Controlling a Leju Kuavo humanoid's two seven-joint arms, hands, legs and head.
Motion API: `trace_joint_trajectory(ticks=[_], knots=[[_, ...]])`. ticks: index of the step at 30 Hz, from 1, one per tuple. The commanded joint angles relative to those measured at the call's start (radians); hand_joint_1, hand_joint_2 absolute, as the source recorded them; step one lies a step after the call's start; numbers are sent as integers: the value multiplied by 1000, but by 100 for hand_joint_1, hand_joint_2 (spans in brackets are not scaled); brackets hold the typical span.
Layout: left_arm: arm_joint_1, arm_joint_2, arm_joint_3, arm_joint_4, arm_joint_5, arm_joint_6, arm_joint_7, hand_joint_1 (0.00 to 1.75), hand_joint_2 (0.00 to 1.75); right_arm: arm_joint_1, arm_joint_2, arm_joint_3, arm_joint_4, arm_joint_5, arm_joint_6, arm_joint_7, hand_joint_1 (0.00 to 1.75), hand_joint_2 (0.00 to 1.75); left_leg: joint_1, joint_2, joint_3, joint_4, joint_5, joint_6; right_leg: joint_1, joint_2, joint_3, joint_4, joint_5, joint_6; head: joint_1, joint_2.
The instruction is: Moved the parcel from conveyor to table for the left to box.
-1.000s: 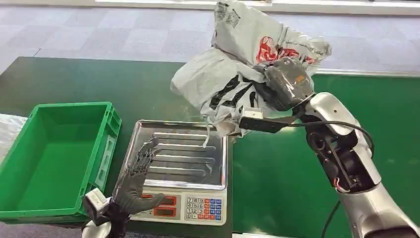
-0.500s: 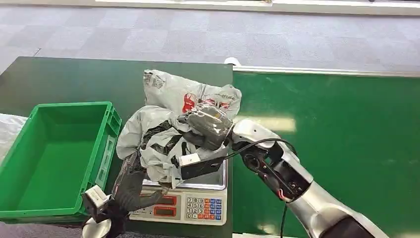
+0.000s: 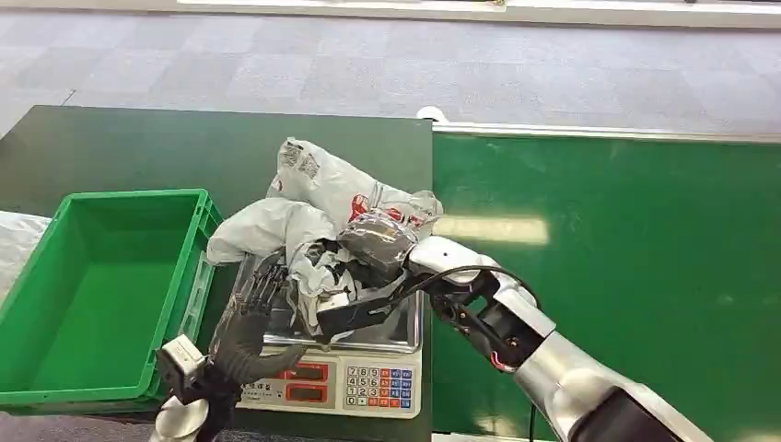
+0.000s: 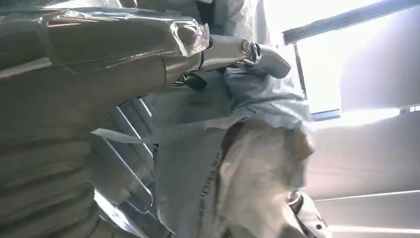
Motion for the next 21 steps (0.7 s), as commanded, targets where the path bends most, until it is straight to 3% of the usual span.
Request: trace_joint_trajectory(ticks=[1,8,12,18,21], knots=[[-43,-7,8,64,-9,0,1,0,175,-75,10,67,166,11,56,34,175,175,0,0,-2,0,1,1,0,-1,-2,0,1,-2,0,0],[-43,-7,8,64,-9,0,1,0,175,-75,10,67,166,11,56,34,175,175,0,-1,-2,0,2,1,0,-1,-3,0,1,-2,0,0],[-55,-5,6,72,-11,0,3,0,175,-86,23,88,198,7,123,42,175,175,0,0,-2,0,1,1,0,-1,-2,0,1,-2,0,0],[-65,2,-6,82,-13,-3,10,0,175,-71,3,105,143,-112,258,-80,175,175,0,-1,-1,0,1,1,1,-2,-1,0,1,-2,0,0],[-65,2,-6,82,-13,-3,10,0,175,-71,3,105,143,-112,258,-80,175,175,0,-1,-1,0,1,1,0,-1,-1,0,0,-2,0,0]])
